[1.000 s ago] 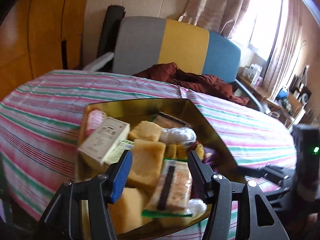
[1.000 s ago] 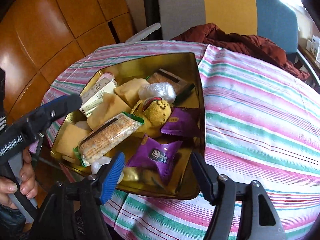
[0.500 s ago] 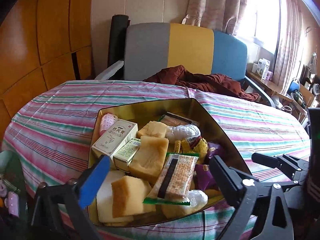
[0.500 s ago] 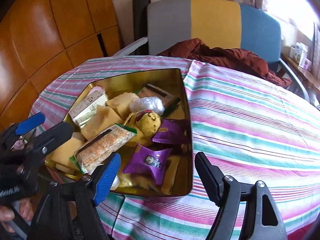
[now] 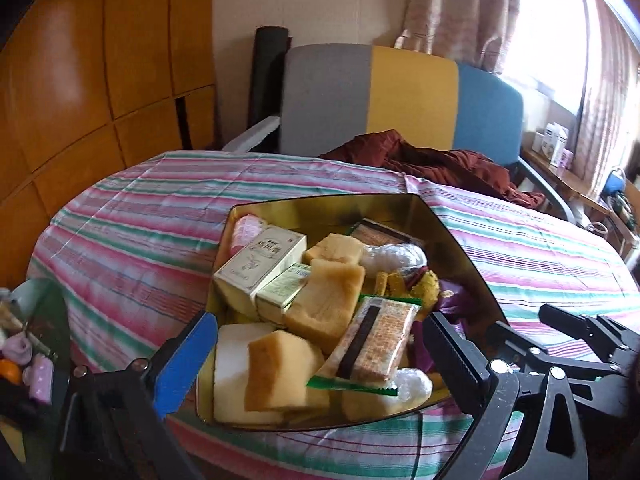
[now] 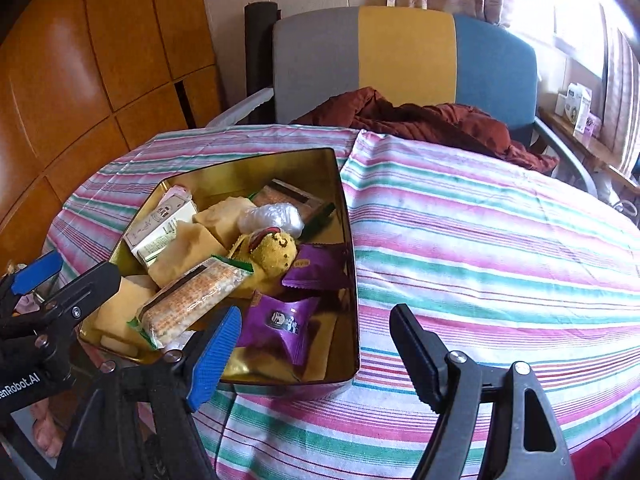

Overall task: Organize objects
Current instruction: 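Withdraw both open grippers from the tray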

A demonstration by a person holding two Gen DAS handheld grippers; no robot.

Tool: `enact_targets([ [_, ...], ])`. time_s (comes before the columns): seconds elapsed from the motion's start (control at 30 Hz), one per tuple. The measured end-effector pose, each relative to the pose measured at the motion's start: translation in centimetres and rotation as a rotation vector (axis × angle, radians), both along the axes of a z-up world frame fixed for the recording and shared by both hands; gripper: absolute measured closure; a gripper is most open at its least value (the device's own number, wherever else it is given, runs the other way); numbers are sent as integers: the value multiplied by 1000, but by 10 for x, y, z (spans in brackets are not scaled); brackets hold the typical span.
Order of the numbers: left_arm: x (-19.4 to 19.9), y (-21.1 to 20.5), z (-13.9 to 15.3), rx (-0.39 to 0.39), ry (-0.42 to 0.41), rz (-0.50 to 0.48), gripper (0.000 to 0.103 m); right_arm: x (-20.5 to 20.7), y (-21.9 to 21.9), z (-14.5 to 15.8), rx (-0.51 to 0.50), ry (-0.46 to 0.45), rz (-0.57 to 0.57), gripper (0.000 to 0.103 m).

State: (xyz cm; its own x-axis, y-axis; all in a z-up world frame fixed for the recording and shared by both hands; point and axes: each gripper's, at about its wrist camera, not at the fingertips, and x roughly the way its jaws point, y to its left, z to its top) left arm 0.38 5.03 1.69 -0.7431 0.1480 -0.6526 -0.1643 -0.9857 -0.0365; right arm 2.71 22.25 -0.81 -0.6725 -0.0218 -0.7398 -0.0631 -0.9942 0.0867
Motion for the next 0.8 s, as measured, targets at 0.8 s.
enact_targets([
  [0.8,5,-12,-5,14,-18,46,0,3,-19,4,95,46,-14,25],
])
